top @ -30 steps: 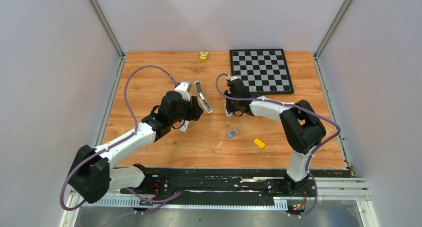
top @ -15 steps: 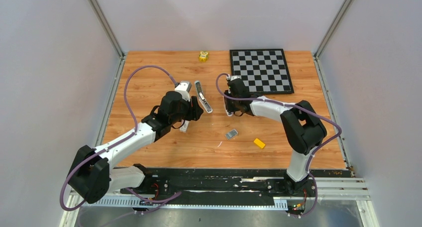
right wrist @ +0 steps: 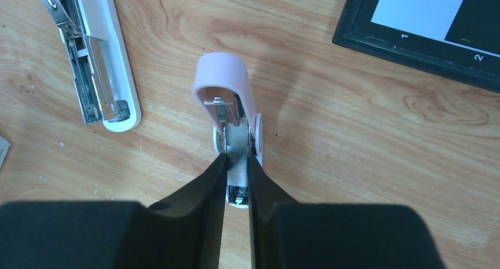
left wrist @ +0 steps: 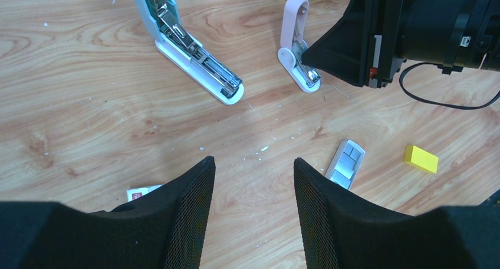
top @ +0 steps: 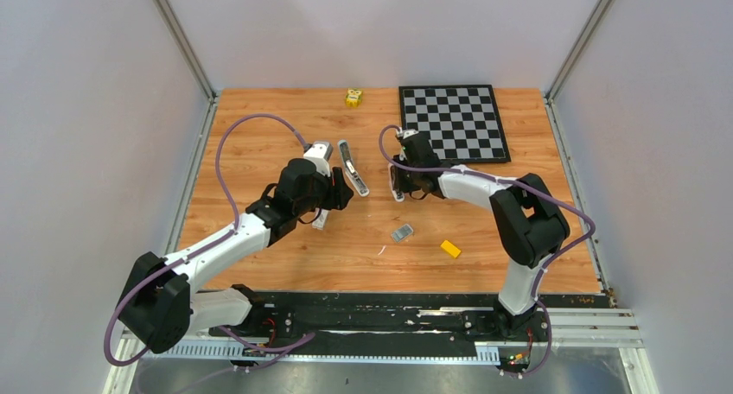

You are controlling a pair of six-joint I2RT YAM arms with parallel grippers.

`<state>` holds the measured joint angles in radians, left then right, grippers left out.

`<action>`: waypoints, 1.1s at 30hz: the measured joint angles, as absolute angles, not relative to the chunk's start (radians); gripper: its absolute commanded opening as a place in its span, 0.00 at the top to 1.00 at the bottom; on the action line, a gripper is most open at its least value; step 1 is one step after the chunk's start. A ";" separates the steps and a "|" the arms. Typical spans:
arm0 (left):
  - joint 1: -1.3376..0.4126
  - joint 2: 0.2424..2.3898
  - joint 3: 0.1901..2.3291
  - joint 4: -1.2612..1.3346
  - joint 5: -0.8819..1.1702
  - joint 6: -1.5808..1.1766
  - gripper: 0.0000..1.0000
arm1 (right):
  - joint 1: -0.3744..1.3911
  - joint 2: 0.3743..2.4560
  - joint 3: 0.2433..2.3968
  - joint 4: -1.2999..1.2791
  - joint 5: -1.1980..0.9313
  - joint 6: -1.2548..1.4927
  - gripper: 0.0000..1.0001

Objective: Load the staples into the stapler

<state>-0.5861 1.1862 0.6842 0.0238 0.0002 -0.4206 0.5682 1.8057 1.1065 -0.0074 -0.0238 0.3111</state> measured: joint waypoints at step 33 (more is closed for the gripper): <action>-0.586 1.184 0.673 0.028 0.000 -0.419 0.45 | 0.552 1.803 1.102 -0.007 -0.155 0.253 0.80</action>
